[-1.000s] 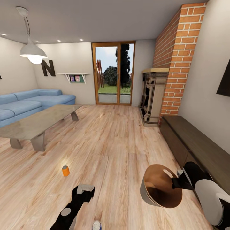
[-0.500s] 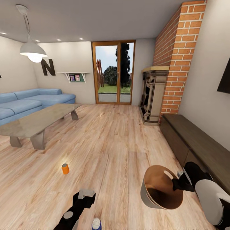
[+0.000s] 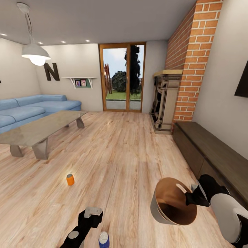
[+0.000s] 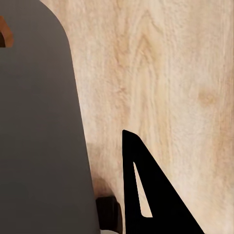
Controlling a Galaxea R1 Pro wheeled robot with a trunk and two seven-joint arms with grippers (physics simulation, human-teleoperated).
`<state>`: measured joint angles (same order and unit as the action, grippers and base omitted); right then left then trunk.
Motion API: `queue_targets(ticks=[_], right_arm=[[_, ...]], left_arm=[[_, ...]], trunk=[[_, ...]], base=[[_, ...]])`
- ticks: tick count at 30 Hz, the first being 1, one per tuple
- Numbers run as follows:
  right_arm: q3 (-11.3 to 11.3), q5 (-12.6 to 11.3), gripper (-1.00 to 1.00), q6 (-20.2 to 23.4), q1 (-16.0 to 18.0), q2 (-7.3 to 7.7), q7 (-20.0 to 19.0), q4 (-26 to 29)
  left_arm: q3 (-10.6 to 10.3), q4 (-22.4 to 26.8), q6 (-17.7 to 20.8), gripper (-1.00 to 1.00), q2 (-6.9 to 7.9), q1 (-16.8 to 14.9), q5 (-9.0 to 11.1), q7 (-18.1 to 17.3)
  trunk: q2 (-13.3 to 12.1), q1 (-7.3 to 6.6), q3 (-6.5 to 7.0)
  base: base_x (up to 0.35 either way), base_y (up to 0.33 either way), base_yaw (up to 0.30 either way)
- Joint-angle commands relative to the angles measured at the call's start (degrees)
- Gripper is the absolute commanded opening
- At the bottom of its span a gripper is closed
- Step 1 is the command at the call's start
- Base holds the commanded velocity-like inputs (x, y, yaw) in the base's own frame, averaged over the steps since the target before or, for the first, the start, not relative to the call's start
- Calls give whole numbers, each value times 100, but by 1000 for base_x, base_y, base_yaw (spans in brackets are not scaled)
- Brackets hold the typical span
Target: Put the three can of soda from the living room inside the tash can in the kitchen.
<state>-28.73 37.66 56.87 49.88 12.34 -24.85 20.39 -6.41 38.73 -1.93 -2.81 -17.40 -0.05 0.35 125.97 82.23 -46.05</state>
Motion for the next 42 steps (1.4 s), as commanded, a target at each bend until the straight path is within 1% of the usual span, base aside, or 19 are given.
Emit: queue_targets(ticks=[1, 10, 15, 17, 20, 22, 24, 31, 35, 36, 38, 39, 40, 41, 42], right_arm=[[-19, -127, -100, 21, 4, 1, 0, 0], [-19, -127, -100, 5, 4, 5, -10, 0], [-11, -123, -100, -2, 4, -17, -108, 0], [-3, -121, -100, -7, 4, -14, -225, 0], [24, -119, -100, -17, 4, 6, -352, 3], [29, -116, -100, -22, 4, 18, -371, 6], [31, -114, -100, -24, 4, 25, -384, 7], [46, -108, -100, -44, 4, 33, -380, 8], [67, -60, -100, -103, 2, 113, -368, 44], [90, -50, -100, -147, -1, 244, -386, 53], [160, -45, -100, -164, -3, 331, -398, 55], [296, -40, -100, -172, -4, 398, -407, 56], [389, -38, -100, -174, -6, 428, -412, 57], [607, -35, -100, -178, -9, 489, -417, 58], [722, -36, -100, -181, -10, 520, -420, 59]], left_arm=[[0, -2, 0, 100, 0, 0, -1, 0], [0, -6, -2, 100, 0, 0, -13, 0], [-6, -6, -1, 100, 0, 0, -19, -6], [-50, -6, -1, 100, 0, 0, -20, -7], [-329, -91, -1, 100, -3, 0, -21, -8], [-437, -185, -1, 100, -9, 0, -17, -9], [-494, -235, -1, 100, -13, 0, -15, -7], [-547, -282, -1, 100, -17, 0, -13, -6], [-553, -286, -1, 100, -17, 0, -5, -8], [-553, -287, -1, 100, -16, 0, -4, -9], [-553, -287, -1, 100, -15, 0, -1, -7], [-554, -287, -1, 100, -15, 0, 1, -8], [-554, -286, -1, 100, -14, 0, 4, -8], [-554, -284, -1, 100, -12, 0, 7, -8], [-554, -285, -1, 100, -11, 0, 9, -8]], trunk=[[42, 22, -17], [403, 220, -179], [604, 330, -269], [684, 373, -305], [804, 439, -359], [884, 483, -394], [965, 527, -430], [1245, 681, -556], [1406, 769, -628], [1446, 791, -646], [1526, 835, -682], [1566, 857, -700], [1606, 879, -718], [1646, 901, -736], [1686, 923, -754]], base=[[0, 0, 0], [0, 0, 0], [0, 0, 0], [0, 0, 0], [0, 0, 0], [0, 0, 0], [0, 0, 0], [0, 0, 0], [0, 0, 0], [0, 0, 0], [0, 0, 0], [0, 0, 0], [0, 0, 0], [0, 0, 0], [0, 0, 0]])
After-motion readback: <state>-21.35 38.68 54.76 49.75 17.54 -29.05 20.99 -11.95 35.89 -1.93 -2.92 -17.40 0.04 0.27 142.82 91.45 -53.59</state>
